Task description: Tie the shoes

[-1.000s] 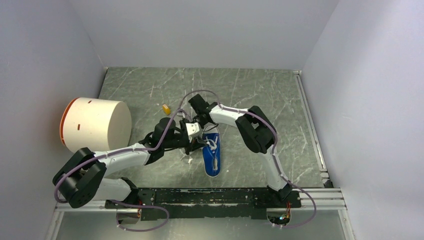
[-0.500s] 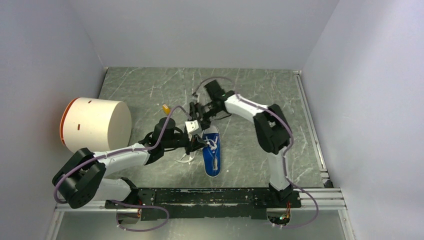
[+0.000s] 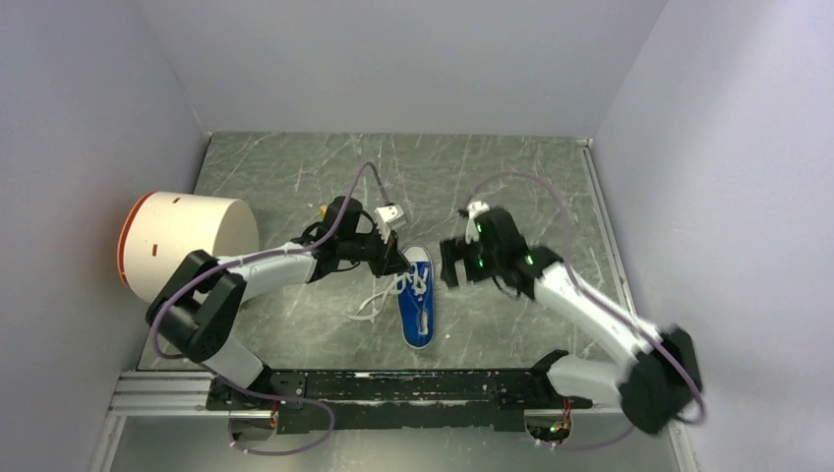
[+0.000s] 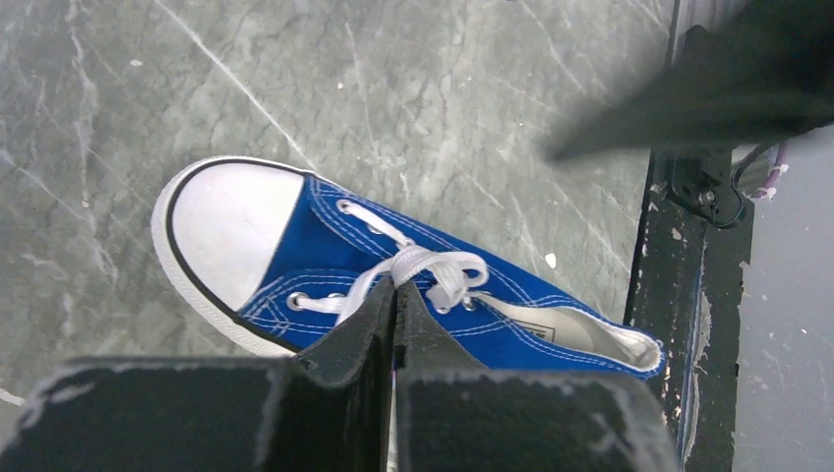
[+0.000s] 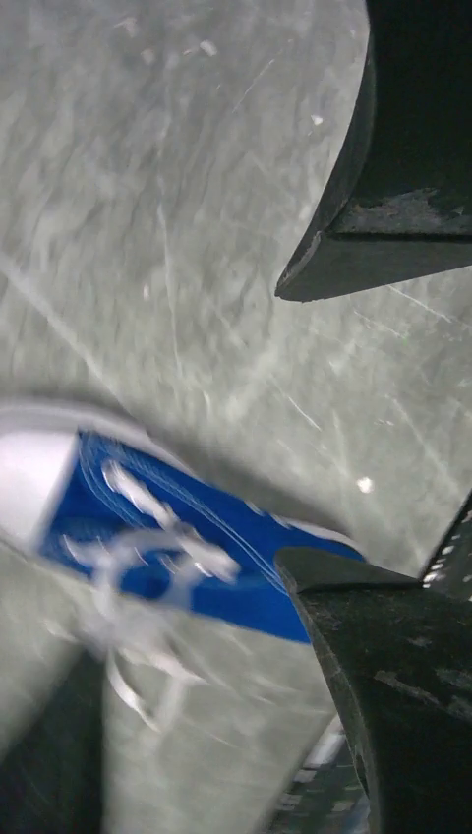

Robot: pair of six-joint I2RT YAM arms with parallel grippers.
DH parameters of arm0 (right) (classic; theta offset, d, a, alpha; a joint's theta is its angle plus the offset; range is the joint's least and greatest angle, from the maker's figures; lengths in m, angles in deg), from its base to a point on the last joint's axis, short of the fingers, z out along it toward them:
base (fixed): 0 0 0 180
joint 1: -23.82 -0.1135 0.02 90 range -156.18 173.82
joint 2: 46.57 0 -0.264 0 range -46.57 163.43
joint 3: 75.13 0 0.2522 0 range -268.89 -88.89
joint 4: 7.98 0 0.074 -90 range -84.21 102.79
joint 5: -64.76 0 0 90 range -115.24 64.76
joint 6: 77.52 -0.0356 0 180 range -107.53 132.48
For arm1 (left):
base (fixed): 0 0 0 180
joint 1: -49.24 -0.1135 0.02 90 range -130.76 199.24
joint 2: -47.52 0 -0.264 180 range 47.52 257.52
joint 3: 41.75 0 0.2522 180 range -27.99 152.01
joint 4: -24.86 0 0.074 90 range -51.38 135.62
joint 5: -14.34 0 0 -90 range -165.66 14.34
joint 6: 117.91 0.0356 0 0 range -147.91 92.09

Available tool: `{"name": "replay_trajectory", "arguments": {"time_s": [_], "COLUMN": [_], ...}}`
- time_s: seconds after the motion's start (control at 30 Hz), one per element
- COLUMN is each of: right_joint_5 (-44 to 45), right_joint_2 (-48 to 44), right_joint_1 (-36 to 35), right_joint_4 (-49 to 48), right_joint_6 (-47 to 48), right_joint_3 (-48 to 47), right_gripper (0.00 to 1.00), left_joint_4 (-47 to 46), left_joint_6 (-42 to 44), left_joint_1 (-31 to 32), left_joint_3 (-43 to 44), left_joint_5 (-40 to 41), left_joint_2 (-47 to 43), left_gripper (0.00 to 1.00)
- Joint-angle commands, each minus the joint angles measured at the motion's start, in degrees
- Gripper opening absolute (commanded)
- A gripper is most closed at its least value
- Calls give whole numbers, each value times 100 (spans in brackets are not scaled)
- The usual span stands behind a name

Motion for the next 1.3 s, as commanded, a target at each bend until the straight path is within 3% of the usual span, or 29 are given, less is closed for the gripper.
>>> {"name": "replay_trajectory", "arguments": {"time_s": [0.0, 0.1, 0.2, 0.33, 0.47, 0.57, 0.67, 0.77, 1.0, 1.13, 1.27], "right_joint_5": [483, -580, -667, 46, 735, 950, 773, 1182, 1213, 1304, 1225], "right_joint_2": [-2011, -2213, -2149, -1421, -234, 647, 1542, 2273, 3007, 3289, 3434], "right_joint_1": [-770, -970, -1687, -3207, -3972, -4093, -4139, -4159, -4119, -4074, -4051], "right_joint_4": [-1393, -1398, -1652, -1963, -2241, -2644, -2674, -3136, -2850, -2825, -2290], "right_joint_6": [1263, 1678, 2187, 3344, 4452, 5103, 5893, 6162, 6891, 7048, 7023], "right_joint_3": [956, 1045, 1114, 1054, 807, 572, 229, -28, -393, -426, -565], "right_gripper": [100, 100, 100, 100, 100, 96, 86, 80, 74, 76, 72], "left_joint_4": [1276, 1744, 2146, 2515, 2705, 2635, 2669, 2791, 2914, 2426, 2214], "left_joint_6": [627, 758, 803, 762, 652, 588, 584, 614, 847, 615, 467], "left_joint_1": [-96, -134, -183, -210, -210, -221, -227, -230, -241, -246, -238], "left_joint_3": [689, 975, 1312, 1755, 2048, 2088, 2150, 2239, 2118, 1663, 1461], "left_joint_5": [-631, -600, -479, -415, -416, -400, -385, -398, -384, -402, -432], "left_joint_2": [472, 746, 994, 1402, 1712, 1762, 1836, 1914, 1797, 1585, 1400], "left_gripper": [5, 5, 5, 5, 5, 5, 5, 5, 5, 5, 5]}}
